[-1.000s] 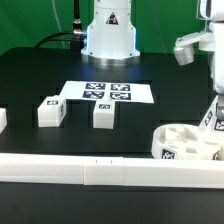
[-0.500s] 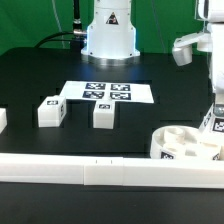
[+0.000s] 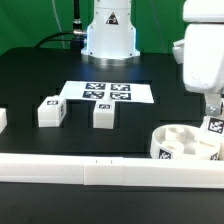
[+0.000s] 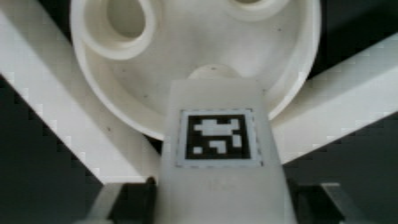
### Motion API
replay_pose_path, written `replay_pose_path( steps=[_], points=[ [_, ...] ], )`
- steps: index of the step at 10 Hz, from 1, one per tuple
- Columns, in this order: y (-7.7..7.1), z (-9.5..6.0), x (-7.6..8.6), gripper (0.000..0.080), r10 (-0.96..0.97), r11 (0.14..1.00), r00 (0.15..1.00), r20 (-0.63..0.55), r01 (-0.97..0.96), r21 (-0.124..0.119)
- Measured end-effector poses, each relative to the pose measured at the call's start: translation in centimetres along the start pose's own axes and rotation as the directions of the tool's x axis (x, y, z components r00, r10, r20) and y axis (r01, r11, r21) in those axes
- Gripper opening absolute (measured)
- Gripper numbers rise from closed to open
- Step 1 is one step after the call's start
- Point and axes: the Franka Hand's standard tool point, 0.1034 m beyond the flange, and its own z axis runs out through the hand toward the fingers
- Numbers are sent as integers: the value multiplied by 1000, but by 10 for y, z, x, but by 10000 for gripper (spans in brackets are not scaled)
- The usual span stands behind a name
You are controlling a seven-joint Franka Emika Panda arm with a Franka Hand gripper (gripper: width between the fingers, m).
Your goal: Assemble stool
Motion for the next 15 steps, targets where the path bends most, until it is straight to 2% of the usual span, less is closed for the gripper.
replay_pose_path(
  steps=[2,4,5,6,8,9,10,13,14,15],
  points=[
    [0,0,-1,340,197,980,979,-55,-198,-14],
    [1,0,-2,340,396,918,914,-94,-398,-2],
    [1,0,-1,340,506,861,855,-114,-509,10],
    [1,1,-1,340,550,833,824,-139,-554,10],
    [2,1,-2,340,666,741,729,-157,-670,32],
    [4,1,-3,340,743,665,652,-154,-745,51],
    [5,0,-4,340,762,643,630,-153,-764,56],
    [8,0,-5,340,879,469,454,-145,-878,93],
    [8,0,-7,340,936,339,322,-142,-933,122],
    [8,0,-7,340,962,255,237,-135,-957,138]
  ],
)
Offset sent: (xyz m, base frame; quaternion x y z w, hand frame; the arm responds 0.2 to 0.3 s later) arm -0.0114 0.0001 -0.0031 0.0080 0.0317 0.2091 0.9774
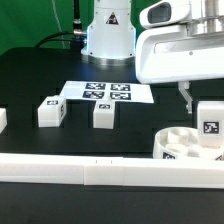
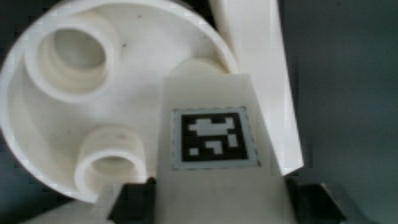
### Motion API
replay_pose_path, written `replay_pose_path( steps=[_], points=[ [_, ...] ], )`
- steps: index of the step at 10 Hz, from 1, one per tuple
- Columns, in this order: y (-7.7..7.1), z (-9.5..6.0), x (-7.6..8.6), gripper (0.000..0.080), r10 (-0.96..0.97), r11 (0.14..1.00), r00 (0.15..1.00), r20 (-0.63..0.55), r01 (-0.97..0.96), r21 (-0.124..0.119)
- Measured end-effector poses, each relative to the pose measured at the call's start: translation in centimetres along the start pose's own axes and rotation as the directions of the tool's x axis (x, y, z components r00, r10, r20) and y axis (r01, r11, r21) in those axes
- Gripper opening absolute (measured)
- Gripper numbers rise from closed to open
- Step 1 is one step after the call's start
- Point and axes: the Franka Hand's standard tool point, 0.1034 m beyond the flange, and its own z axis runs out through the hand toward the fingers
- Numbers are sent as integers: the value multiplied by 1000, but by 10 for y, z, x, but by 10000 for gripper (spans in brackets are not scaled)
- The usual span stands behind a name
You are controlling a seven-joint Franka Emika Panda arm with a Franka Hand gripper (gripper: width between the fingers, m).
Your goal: Assemble stool
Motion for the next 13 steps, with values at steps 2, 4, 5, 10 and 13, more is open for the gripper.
replay_pose_path(
  steps=[2,4,5,10,13],
  points=[
    [2,-1,3,340,199,980,980,-7,-199,22],
    [3,-3,3,340,390,920,921,6,-390,27],
    [3,-3,3,341,483,875,876,14,-483,27],
    [2,-4,4,341,756,653,654,38,-757,30],
    [0,-4,1,341,895,442,443,56,-897,23]
  ],
)
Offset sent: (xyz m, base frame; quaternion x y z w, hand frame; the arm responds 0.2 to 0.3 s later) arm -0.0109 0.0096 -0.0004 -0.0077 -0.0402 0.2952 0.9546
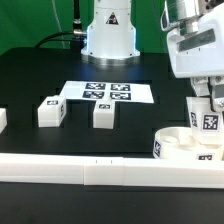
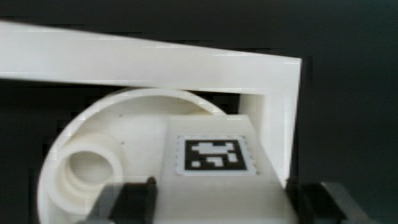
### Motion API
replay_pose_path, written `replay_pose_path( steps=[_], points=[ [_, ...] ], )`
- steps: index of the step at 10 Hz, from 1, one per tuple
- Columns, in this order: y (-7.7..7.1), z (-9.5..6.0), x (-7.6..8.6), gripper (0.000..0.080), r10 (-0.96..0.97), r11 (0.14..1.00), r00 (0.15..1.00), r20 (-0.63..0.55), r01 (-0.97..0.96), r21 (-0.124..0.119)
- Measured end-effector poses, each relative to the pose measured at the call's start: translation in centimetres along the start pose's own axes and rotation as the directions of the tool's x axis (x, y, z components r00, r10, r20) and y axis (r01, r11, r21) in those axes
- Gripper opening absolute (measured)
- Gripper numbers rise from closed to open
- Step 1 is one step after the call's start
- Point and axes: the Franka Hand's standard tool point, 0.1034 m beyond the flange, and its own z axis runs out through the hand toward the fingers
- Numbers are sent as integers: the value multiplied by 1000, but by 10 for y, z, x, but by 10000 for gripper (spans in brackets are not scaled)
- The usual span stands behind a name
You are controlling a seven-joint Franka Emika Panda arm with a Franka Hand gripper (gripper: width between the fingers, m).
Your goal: Assemble stool
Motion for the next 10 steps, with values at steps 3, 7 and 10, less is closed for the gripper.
replay_pose_path(
  steps=[3,7,10],
  points=[
    [1,1,0,523,38,999,999,4,-38,0],
    [-13,-25,-5,642,-60,998,998,18,60,26],
    [-13,-26,-7,649,-210,978,977,21,210,23]
  ],
)
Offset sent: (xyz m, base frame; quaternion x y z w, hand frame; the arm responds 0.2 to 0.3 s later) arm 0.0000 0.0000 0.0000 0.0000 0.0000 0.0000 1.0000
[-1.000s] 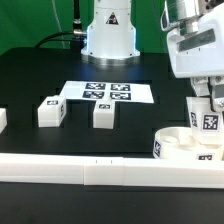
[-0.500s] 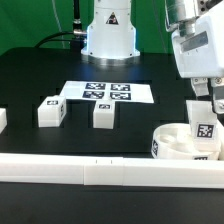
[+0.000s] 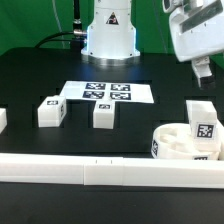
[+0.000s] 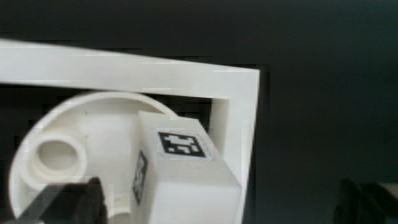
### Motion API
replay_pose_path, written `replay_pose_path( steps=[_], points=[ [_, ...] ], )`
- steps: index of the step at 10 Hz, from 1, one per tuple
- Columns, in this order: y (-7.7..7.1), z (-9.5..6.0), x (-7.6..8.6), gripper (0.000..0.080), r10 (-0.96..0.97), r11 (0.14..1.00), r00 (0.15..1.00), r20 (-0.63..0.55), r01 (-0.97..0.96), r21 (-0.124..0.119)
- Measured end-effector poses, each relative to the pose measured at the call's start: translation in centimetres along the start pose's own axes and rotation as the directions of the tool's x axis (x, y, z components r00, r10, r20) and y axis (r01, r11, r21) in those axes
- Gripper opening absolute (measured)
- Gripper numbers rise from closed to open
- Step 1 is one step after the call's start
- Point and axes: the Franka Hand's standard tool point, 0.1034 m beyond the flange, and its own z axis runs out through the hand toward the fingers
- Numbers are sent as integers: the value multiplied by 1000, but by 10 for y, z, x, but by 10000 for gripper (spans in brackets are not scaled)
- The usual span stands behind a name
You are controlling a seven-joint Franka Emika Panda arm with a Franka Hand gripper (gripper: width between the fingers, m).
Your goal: Assemble stool
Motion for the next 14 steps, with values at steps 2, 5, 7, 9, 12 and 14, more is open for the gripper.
replay_pose_path(
  steps=[2,5,7,9,12,14],
  points=[
    [2,2,-4,649,-260,965,966,6,260,-30],
    [-7,1,-14,649,-608,784,791,71,612,-102],
    [-9,1,-15,649,-732,668,675,92,738,-96],
    [-9,2,-15,649,-808,574,580,104,815,-85],
    [-9,5,-5,649,-964,219,225,143,974,-60],
    [-13,9,-4,649,-983,1,5,181,1000,-24]
  ],
)
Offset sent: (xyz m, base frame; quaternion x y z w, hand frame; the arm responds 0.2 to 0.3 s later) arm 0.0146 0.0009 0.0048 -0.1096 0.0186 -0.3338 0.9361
